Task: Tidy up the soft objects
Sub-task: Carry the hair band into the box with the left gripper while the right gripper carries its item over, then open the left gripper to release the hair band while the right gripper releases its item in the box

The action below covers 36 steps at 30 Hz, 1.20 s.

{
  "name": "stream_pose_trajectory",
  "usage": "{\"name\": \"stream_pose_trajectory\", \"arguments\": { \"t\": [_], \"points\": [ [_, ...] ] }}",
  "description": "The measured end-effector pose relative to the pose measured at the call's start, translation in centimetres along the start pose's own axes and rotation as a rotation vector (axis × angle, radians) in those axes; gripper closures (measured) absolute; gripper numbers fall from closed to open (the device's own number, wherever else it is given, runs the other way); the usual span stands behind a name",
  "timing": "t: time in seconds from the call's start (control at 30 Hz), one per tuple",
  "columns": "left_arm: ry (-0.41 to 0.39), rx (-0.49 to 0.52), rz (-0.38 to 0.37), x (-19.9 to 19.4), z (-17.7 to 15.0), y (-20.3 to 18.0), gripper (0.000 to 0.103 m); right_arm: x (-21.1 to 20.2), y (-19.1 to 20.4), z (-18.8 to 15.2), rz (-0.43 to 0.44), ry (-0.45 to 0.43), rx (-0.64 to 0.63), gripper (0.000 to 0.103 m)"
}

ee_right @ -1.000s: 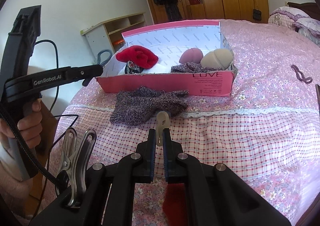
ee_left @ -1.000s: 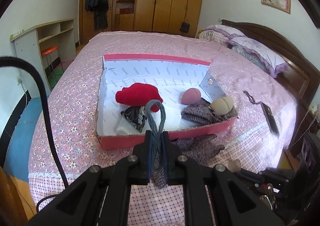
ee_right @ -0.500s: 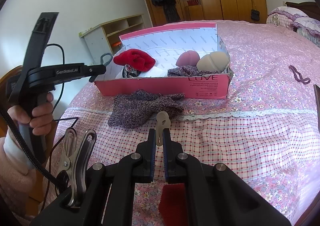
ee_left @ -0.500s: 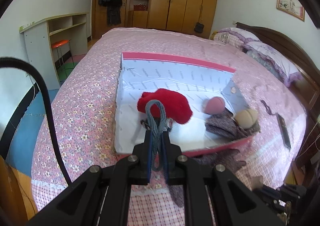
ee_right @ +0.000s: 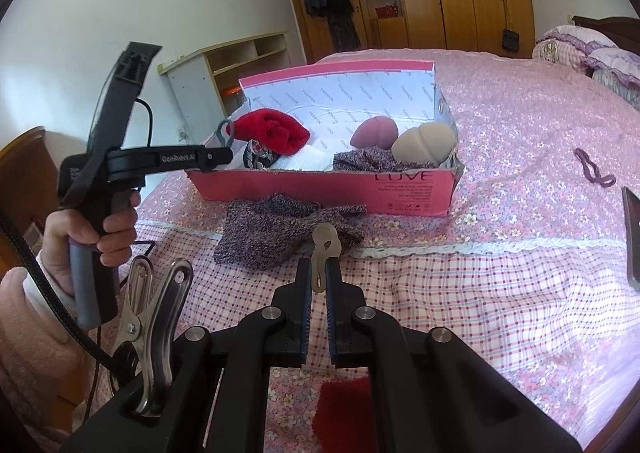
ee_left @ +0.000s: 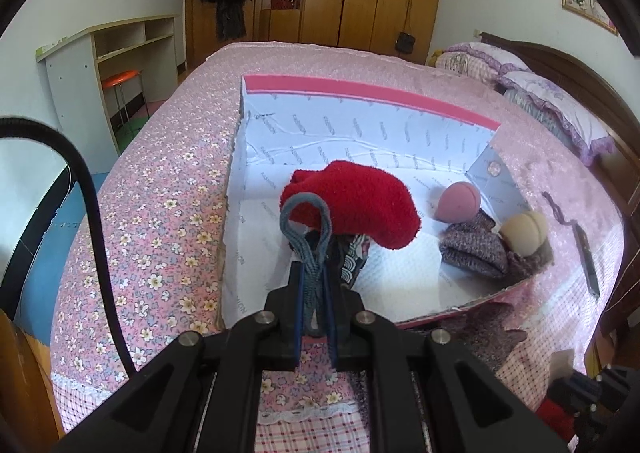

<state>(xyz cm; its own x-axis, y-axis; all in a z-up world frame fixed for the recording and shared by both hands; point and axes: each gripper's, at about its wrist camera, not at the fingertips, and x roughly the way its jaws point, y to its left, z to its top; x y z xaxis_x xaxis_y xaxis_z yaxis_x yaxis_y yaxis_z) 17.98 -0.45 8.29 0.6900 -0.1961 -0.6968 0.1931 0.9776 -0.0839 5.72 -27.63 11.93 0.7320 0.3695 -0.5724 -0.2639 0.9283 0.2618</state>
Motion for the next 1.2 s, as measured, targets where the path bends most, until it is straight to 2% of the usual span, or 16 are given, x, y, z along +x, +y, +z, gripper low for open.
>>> {"name": "stream_pose_trajectory", "arguments": {
  "t": [0.37,0.63,0.93,1.2],
  "points": [
    [0.003,0.026,0.005,1.3,0.1,-0.7,0.093,0.2,-0.1,1.9,-0.05,-0.014,-0.057,0.095],
    [0.021,0.034,-0.02,1.8,0.6,-1.5,0.093,1.9,-1.2,6.4,-0.1,-0.013,-0.108,0.095],
    [0.005,0.054,-0.007,1.8,0.2,-2.0,0.093,6.0,-4.6,11.3,-0.138,0.003,-0.059,0.095],
    [0.011,0.05,-0.004,1.6,0.2,-1.8,0.083,9.4,-6.3,13.6,-0.16,0.019,-0.059,0.095]
  ]
}}
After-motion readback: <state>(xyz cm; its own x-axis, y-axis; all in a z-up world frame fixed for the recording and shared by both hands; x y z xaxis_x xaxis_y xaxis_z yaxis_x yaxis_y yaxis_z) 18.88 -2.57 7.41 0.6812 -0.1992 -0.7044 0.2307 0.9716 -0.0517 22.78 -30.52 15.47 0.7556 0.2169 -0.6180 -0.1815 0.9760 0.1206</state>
